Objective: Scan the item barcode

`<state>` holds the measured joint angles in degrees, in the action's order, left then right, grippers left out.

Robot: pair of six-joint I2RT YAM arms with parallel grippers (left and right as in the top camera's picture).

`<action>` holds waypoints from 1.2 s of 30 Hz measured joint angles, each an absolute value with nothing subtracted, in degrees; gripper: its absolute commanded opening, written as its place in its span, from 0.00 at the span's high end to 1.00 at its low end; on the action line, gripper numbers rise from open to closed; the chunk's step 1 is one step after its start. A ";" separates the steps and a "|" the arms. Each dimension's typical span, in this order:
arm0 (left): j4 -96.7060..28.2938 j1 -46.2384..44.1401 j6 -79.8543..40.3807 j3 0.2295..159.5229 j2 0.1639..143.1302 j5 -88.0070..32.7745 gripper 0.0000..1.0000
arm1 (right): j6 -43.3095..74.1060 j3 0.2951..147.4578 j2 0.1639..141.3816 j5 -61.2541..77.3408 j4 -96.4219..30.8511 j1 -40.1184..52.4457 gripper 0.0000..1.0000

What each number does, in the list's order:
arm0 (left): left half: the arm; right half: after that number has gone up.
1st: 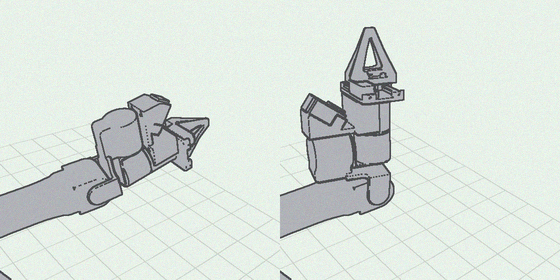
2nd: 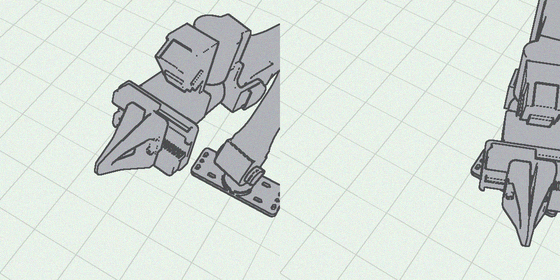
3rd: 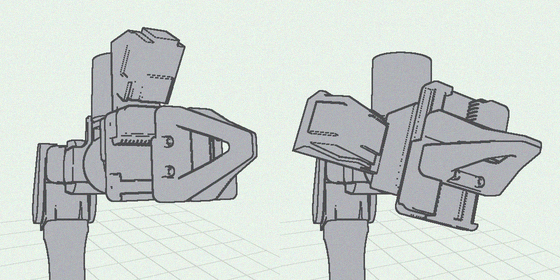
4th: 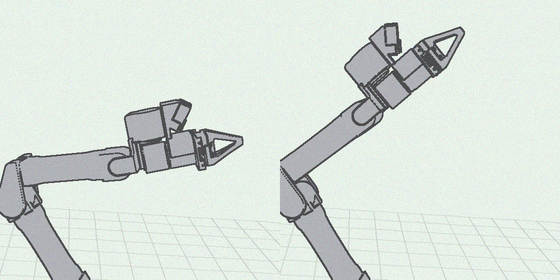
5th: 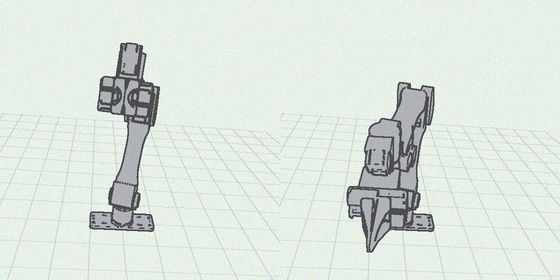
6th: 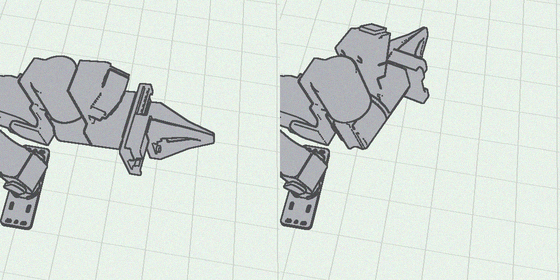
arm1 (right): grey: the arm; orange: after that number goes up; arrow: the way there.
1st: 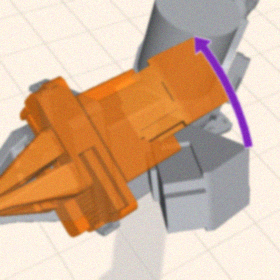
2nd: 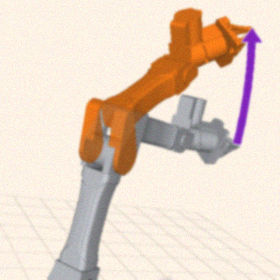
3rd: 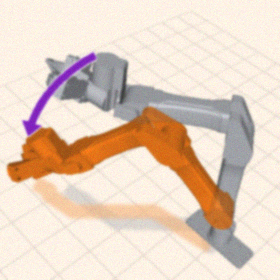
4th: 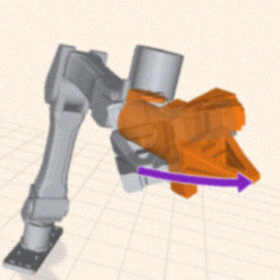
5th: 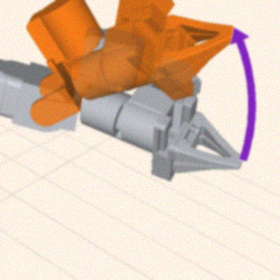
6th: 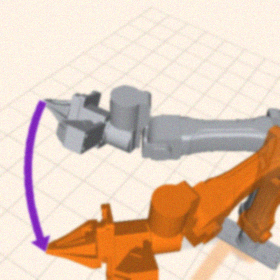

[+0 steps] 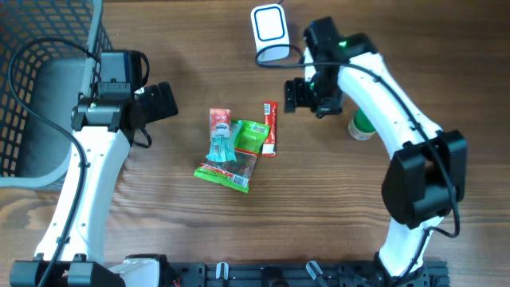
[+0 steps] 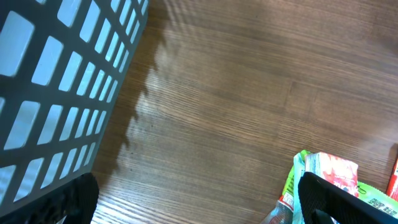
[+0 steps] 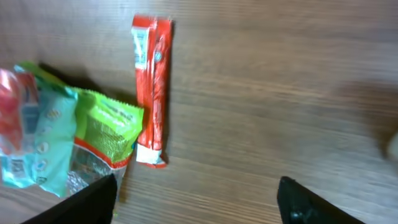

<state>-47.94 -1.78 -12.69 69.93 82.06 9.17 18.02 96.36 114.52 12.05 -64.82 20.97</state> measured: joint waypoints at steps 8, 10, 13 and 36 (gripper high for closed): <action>-47.97 -1.78 -12.71 69.93 82.06 9.19 0.00 | 26.17 77.93 114.21 12.86 -41.63 30.41 0.80; -47.97 -1.78 -12.71 69.93 82.06 9.17 0.00 | 29.67 75.75 114.21 11.88 -40.84 31.33 0.82; -47.99 -1.78 -12.71 69.93 82.06 9.17 0.00 | 33.82 72.82 114.15 10.24 -36.91 31.42 0.82; -47.97 -1.78 -12.71 69.93 82.06 9.17 0.00 | 26.68 71.55 110.32 5.63 -46.13 25.87 0.61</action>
<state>-47.97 -1.78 -12.71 69.93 82.06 9.17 26.68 71.55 110.32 5.63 -46.13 25.87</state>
